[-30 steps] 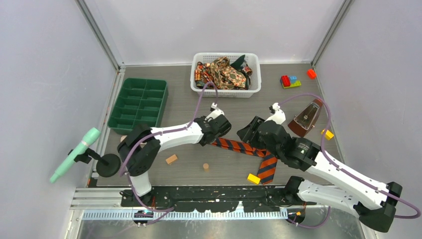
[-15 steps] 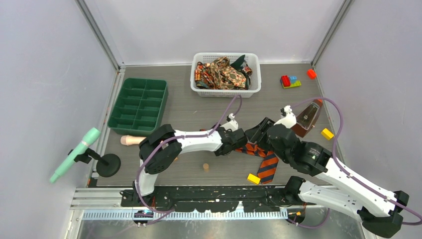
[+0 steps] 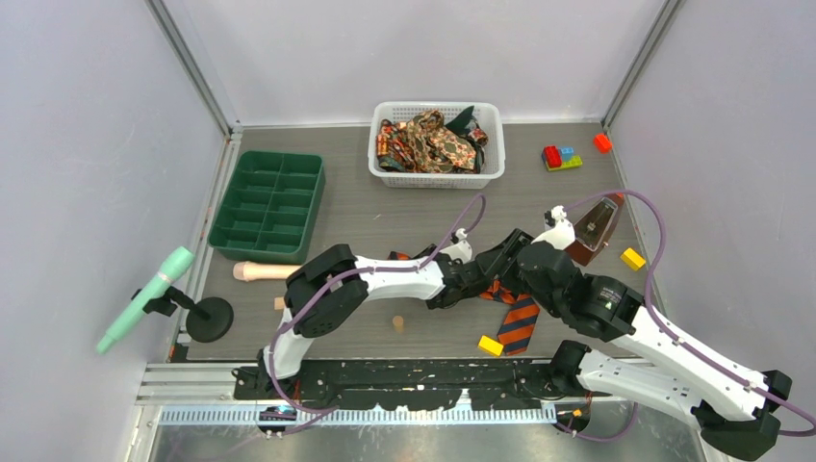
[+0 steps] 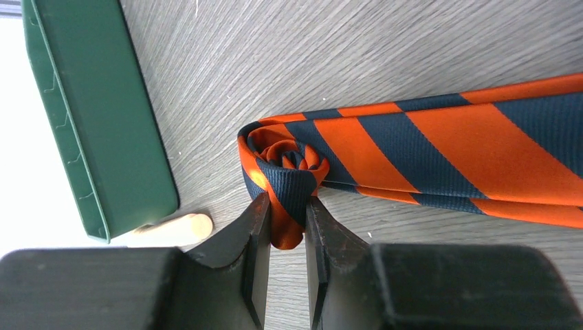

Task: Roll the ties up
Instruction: Roll the tie at the center of the board.

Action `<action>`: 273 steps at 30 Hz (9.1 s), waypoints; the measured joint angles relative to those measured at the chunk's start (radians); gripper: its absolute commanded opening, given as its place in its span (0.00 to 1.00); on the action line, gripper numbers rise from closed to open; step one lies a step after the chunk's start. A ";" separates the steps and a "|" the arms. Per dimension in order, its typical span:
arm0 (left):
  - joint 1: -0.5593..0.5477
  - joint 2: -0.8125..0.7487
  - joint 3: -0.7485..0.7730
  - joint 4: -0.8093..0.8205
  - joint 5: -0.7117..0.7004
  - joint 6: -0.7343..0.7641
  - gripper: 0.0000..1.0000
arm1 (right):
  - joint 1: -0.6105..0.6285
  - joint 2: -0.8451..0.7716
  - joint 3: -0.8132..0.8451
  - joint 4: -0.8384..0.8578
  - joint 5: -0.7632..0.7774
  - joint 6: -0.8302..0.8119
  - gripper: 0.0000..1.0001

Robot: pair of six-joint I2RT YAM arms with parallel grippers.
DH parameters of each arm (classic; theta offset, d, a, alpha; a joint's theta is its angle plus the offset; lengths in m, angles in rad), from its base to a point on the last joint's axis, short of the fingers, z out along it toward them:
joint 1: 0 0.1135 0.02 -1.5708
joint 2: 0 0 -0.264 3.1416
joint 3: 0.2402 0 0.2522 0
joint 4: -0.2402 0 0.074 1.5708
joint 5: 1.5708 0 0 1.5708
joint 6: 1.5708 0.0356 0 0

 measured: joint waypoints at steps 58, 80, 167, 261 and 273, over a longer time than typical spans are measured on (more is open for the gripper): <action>0.025 0.013 0.023 0.107 0.163 0.011 0.03 | -0.279 0.269 0.154 -0.105 -0.016 -0.023 0.41; 0.035 0.013 0.011 0.119 0.154 0.027 0.01 | -0.417 0.652 -0.177 0.357 -0.450 -0.011 0.01; 0.169 0.005 0.046 0.197 0.242 0.136 0.43 | -0.451 0.105 -0.100 0.184 -0.245 -0.095 0.64; 0.907 -0.857 -0.590 0.297 0.898 -0.130 0.61 | -0.150 1.402 0.726 0.204 -0.553 -1.304 0.66; 0.907 -0.857 -0.590 0.301 0.899 -0.133 0.53 | -0.150 1.399 0.708 0.244 -0.575 -1.305 0.52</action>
